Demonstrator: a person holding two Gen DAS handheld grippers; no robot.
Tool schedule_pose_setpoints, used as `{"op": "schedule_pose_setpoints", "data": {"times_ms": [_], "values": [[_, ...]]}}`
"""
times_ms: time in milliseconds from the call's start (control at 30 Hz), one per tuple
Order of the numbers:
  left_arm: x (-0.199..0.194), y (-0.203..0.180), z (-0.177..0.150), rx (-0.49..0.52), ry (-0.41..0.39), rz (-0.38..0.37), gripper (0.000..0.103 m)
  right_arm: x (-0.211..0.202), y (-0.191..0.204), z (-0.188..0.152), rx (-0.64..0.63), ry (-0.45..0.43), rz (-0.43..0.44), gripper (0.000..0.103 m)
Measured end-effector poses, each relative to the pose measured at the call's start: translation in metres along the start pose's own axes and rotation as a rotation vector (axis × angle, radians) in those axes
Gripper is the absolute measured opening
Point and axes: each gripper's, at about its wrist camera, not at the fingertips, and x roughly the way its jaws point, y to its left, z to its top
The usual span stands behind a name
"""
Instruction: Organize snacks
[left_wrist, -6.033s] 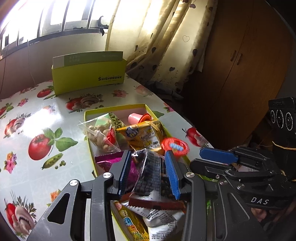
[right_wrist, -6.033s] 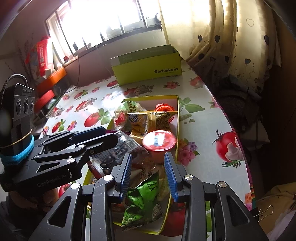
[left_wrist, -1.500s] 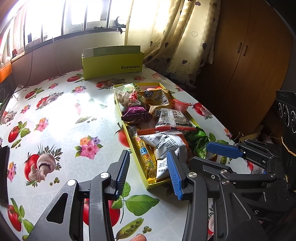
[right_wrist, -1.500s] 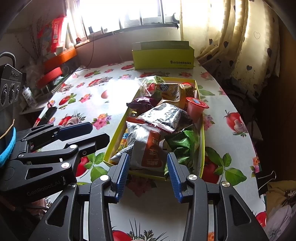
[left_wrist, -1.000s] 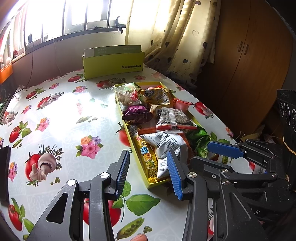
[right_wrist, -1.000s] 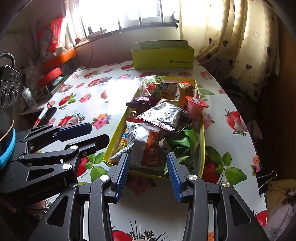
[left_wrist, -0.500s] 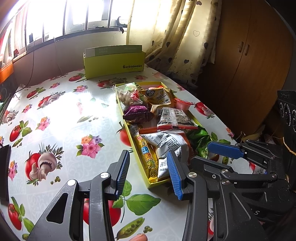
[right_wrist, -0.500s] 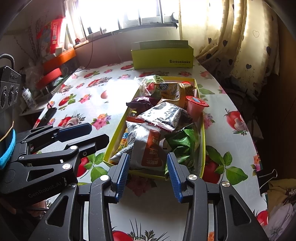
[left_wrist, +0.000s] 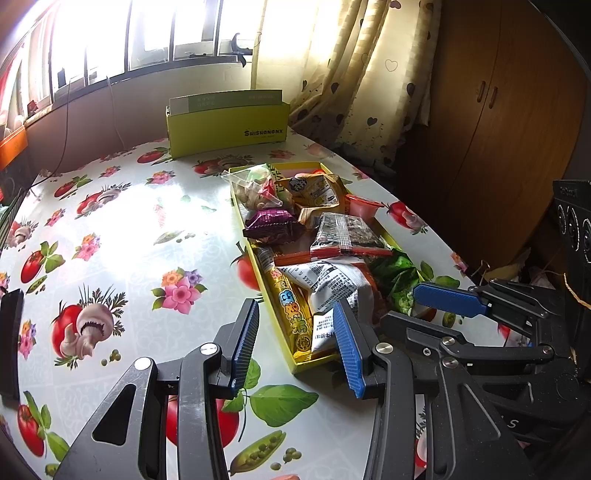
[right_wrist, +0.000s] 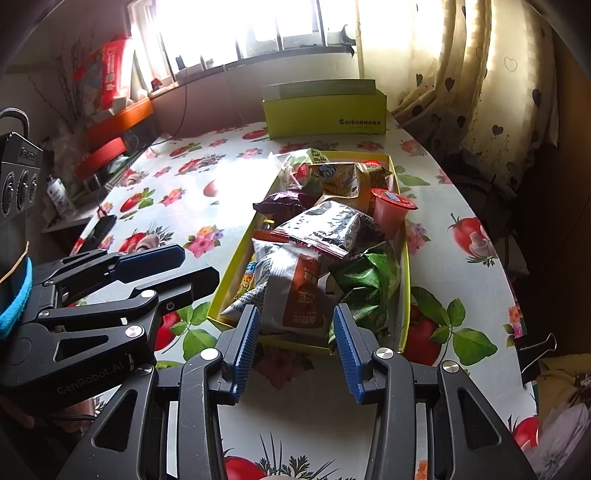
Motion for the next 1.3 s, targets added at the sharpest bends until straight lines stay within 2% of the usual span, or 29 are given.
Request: {"op": "schedule_pose_setpoints", "data": {"times_ms": [567, 1300], "values": [[-0.001, -0.002, -0.001, 0.003, 0.000, 0.003, 0.043, 0.001, 0.002, -0.001, 0.004, -0.004, 0.014, 0.041], [0.005, -0.007, 0.005, 0.006, 0.014, -0.001, 0.043, 0.020, 0.029, 0.005, 0.012, -0.014, 0.044, 0.039]]}}
